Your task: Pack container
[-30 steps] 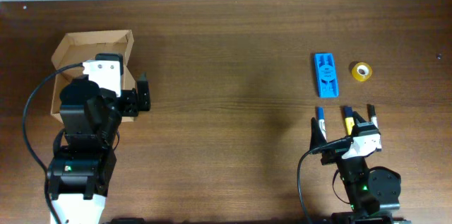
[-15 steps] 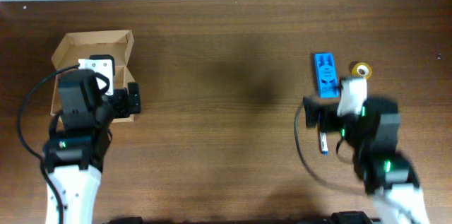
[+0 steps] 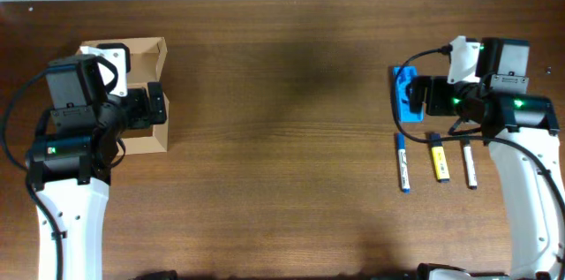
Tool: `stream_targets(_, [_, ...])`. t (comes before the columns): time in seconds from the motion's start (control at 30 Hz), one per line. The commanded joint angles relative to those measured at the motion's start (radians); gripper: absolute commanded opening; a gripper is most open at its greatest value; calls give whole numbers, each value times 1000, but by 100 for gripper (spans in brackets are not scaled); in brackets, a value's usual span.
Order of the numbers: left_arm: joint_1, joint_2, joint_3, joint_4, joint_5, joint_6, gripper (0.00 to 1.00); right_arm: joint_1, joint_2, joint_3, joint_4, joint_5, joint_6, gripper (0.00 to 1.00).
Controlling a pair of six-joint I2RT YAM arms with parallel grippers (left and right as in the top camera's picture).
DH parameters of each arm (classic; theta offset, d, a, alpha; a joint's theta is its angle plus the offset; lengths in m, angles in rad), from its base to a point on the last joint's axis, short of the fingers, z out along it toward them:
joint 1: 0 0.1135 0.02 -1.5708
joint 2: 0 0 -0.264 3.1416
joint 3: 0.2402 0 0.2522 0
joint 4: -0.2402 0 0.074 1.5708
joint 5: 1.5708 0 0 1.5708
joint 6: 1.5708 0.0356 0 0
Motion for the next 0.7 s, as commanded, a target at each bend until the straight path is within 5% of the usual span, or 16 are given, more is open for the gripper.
stream_targets(0.0, [3,5,13,-23,34,14,100,-38,2,26,-14,-13,-10,99])
stream_targets(0.37, [2,306,166,-315,93,-31,100,-187,9,26,-16,123,109,99])
stream_targets(0.67, [3,443,311,-325,71,-47,100,-413,138,27,48,203,232,99])
